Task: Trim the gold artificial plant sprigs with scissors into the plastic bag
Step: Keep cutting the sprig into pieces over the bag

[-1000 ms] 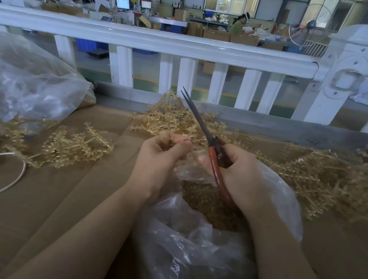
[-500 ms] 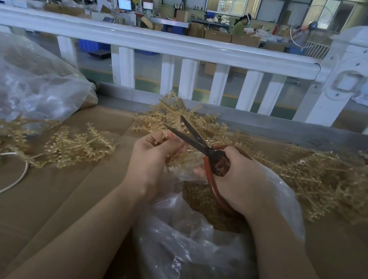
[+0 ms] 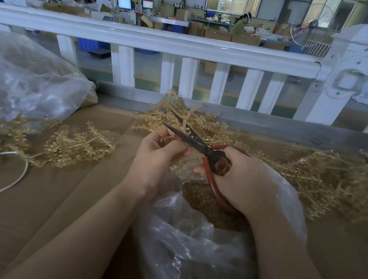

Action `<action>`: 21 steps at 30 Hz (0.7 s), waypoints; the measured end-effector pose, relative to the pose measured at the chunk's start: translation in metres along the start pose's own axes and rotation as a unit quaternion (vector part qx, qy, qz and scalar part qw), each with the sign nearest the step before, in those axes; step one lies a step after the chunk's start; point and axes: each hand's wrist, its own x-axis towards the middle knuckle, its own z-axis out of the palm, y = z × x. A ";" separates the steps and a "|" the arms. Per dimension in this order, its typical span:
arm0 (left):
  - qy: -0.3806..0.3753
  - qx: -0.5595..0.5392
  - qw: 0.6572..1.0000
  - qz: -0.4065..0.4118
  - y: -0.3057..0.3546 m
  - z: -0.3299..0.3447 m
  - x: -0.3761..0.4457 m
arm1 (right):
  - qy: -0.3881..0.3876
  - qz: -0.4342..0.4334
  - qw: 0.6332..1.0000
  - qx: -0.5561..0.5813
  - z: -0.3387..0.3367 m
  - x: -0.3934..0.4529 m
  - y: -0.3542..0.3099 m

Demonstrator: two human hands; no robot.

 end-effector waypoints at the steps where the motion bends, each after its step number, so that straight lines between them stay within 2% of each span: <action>1: 0.007 0.007 1.000 0.003 0.000 0.000 0.000 | 0.006 -0.003 1.000 0.002 0.001 0.000 0.001; 7: -0.003 0.039 0.999 0.032 0.002 -0.002 0.000 | 0.039 -0.019 0.999 0.012 0.005 0.001 0.006; 16: -0.028 0.004 1.000 0.011 0.000 -0.001 0.001 | -0.005 -0.001 1.000 0.015 0.000 -0.001 0.000; 21: -0.035 0.007 0.999 0.025 -0.001 -0.002 0.000 | -0.015 0.000 1.000 0.008 -0.007 -0.003 -0.004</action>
